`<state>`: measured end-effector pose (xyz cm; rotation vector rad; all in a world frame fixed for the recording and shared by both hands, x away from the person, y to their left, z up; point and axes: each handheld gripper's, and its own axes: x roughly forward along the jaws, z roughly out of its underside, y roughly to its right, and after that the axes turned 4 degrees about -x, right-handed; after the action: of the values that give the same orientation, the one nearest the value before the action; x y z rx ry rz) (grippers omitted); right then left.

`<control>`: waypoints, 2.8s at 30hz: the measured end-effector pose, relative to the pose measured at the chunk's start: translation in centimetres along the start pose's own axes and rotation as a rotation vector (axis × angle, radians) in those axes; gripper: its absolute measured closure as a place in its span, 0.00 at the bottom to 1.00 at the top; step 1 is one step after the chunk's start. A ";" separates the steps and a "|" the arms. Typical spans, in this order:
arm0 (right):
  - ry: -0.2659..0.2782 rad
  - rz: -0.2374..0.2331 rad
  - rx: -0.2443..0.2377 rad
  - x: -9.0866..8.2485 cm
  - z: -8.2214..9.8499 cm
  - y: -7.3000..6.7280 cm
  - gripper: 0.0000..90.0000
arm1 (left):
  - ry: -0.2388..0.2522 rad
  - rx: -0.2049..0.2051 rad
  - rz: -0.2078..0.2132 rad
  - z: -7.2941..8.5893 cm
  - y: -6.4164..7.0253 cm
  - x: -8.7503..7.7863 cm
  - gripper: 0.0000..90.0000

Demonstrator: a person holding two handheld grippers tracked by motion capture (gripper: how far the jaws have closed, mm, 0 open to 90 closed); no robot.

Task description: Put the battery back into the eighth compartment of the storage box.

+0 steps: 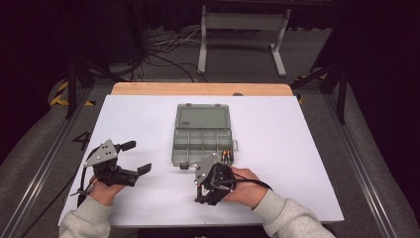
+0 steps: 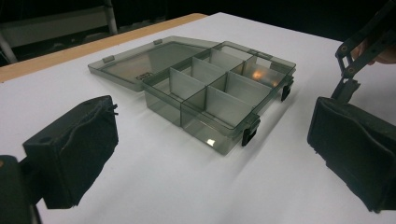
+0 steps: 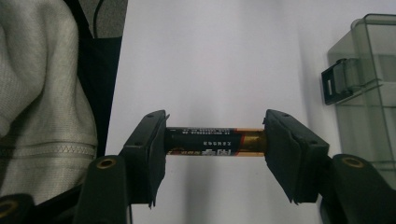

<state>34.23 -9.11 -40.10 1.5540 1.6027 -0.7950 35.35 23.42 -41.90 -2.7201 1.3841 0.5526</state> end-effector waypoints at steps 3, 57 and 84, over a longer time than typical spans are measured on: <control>0.011 0.010 -0.004 -0.8 -0.2 0.1 0.46 | -0.001 -0.001 0.003 0.0 0.0 0.0 0.03; 0.086 0.100 0.001 -9.2 0.8 5.7 0.46 | 0.000 0.000 -0.005 0.0 0.0 0.0 0.02; 0.076 0.126 0.053 -8.1 4.2 10.5 0.46 | 0.001 -0.007 -0.005 0.1 0.0 0.1 0.02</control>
<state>44.89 -16.23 -34.73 1.7234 1.5314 -0.7226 35.41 23.39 -42.04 -2.7287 1.3782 0.5579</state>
